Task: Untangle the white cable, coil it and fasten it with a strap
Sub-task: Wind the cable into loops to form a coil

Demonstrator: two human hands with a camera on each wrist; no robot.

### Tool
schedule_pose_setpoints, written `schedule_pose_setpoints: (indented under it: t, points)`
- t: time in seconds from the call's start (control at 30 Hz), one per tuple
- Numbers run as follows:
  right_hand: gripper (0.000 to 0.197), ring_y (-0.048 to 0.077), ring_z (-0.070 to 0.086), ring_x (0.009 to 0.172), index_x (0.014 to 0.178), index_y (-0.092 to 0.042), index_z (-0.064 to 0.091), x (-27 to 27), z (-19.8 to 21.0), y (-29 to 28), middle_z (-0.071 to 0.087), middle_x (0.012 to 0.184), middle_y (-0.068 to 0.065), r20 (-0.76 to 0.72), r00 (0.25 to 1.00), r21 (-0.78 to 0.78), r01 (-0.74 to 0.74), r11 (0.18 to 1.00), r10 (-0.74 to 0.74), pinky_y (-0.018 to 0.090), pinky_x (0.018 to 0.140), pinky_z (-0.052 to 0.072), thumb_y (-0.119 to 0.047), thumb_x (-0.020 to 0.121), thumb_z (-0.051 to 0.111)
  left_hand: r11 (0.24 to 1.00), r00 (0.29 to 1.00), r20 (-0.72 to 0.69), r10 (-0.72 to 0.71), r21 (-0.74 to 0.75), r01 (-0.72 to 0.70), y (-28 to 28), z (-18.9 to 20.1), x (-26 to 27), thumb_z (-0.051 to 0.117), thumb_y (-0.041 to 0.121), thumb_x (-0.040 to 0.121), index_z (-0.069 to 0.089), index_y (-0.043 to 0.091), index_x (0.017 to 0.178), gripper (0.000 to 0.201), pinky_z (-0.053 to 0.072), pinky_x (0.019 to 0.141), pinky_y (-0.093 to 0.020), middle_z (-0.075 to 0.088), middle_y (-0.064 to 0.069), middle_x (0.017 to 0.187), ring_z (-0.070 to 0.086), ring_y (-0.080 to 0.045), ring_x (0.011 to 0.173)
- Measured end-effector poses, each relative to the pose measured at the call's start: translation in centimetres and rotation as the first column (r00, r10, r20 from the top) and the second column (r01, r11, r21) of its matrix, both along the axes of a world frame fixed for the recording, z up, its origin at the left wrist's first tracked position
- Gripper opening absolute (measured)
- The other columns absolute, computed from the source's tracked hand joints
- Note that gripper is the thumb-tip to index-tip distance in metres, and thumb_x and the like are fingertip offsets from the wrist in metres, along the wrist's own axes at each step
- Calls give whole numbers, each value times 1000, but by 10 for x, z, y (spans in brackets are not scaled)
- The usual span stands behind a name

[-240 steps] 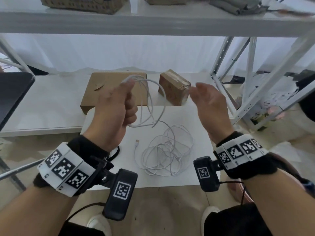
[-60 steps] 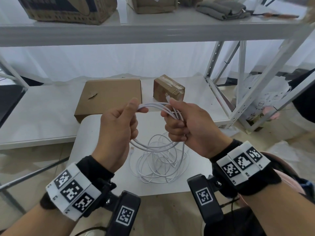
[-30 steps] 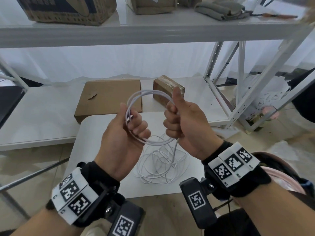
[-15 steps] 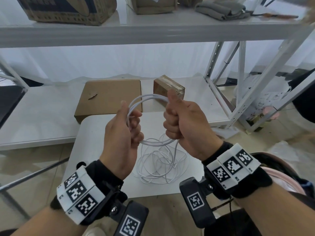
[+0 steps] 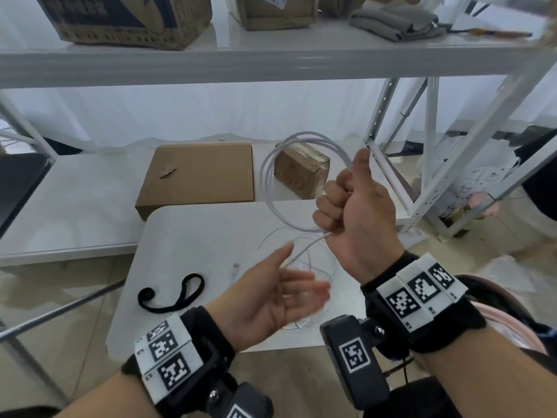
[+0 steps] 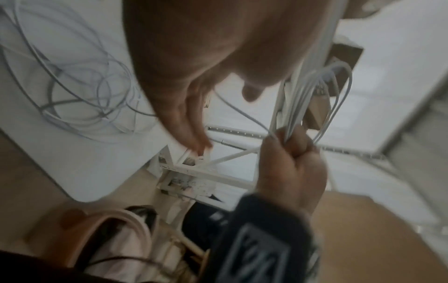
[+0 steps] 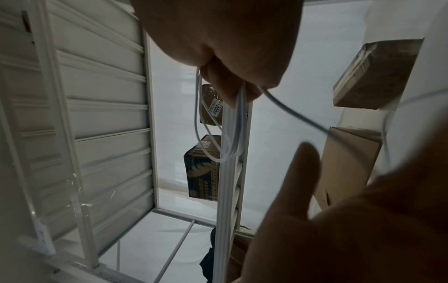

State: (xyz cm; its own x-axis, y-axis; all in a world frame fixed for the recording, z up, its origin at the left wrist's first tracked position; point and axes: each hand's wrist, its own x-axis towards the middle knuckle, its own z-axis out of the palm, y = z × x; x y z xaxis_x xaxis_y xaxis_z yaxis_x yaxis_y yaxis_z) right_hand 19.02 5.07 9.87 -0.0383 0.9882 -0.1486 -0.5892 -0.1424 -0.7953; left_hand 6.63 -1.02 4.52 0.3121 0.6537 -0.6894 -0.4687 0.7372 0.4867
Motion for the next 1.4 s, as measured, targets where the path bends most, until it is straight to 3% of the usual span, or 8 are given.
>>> schedule_pose_setpoints:
  t: [0.1, 0.2, 0.47, 0.8, 0.93, 1.13, 1.23, 1.4]
  points:
    - [50, 9, 9, 44, 62, -24, 26, 3, -3, 0, 13, 55, -5, 25, 999, -18, -47, 999, 47, 21, 38, 12, -53, 101, 41, 912, 906, 132, 402, 25, -408, 17, 2, -15, 53, 20, 101, 59, 0, 92, 23, 62, 76, -35, 69, -17, 84, 74, -28, 79]
    - [50, 8, 10, 43, 62, -25, 26, 10, -5, 1, 14, 54, -6, 53, 983, -45, -173, 984, 175, 21, 37, 12, -53, 100, 43, 844, 859, 148, 491, 163, -511, 31, 7, -39, 50, 13, 100, 62, 4, 89, 19, 61, 68, -26, 60, -7, 80, 67, -15, 68]
    - [48, 9, 11, 45, 66, -23, 24, 18, 2, -5, 17, 54, -6, 288, 804, -32, -535, 844, 520, 23, 43, 10, -59, 86, 47, 789, 928, 119, 353, 494, -364, 30, 34, -53, 53, 20, 99, 58, 9, 83, 20, 58, 72, -31, 51, -6, 77, 63, -17, 69]
    - [48, 13, 15, 47, 65, -13, 41, 17, -10, 3, 21, 54, -3, 568, 776, 100, -394, 913, 273, 21, 44, 16, -51, 93, 51, 769, 965, -146, 219, 635, -79, 18, 36, -44, 46, 38, 101, 66, 5, 105, 39, 50, 58, -29, 54, -5, 63, 52, -19, 57]
    - [63, 13, 23, 50, 97, 14, 52, 21, -11, 6, 28, 60, 2, 634, 725, 152, -457, 876, 268, 24, 43, 25, -45, 82, 68, 637, 879, -404, 252, 754, 164, 11, 31, -38, 59, 41, 95, 72, 13, 98, 31, 43, 58, -28, 42, 4, 60, 41, -14, 54]
    - [38, 11, 38, 47, 122, -11, 56, 19, -17, 4, 38, 55, -10, 749, 639, 184, -455, 871, 176, 24, 49, 38, -13, 88, 74, 613, 870, -328, 368, 789, 38, 12, 30, -35, 53, 43, 92, 67, 11, 85, 36, 27, 48, -25, 27, -1, 60, 22, -15, 52]
    - [16, 12, 39, 44, 104, -5, 66, 14, -23, 4, 39, 54, -7, 817, 569, 187, -411, 892, 91, 28, 49, 40, -19, 96, 65, 613, 860, -350, 371, 788, 56, 11, 29, -33, 51, 43, 93, 66, 11, 83, 37, 28, 47, -24, 27, 0, 58, 23, -15, 50]
    - [31, 14, 55, 45, 96, -1, 62, 12, -29, 4, 45, 62, -1, 906, 417, 123, -423, 898, 73, 32, 54, 47, -31, 101, 54, 597, 814, -422, 399, 793, 119, 10, 28, -29, 50, 45, 92, 67, 13, 83, 38, 29, 45, -24, 30, 3, 54, 25, -14, 48]
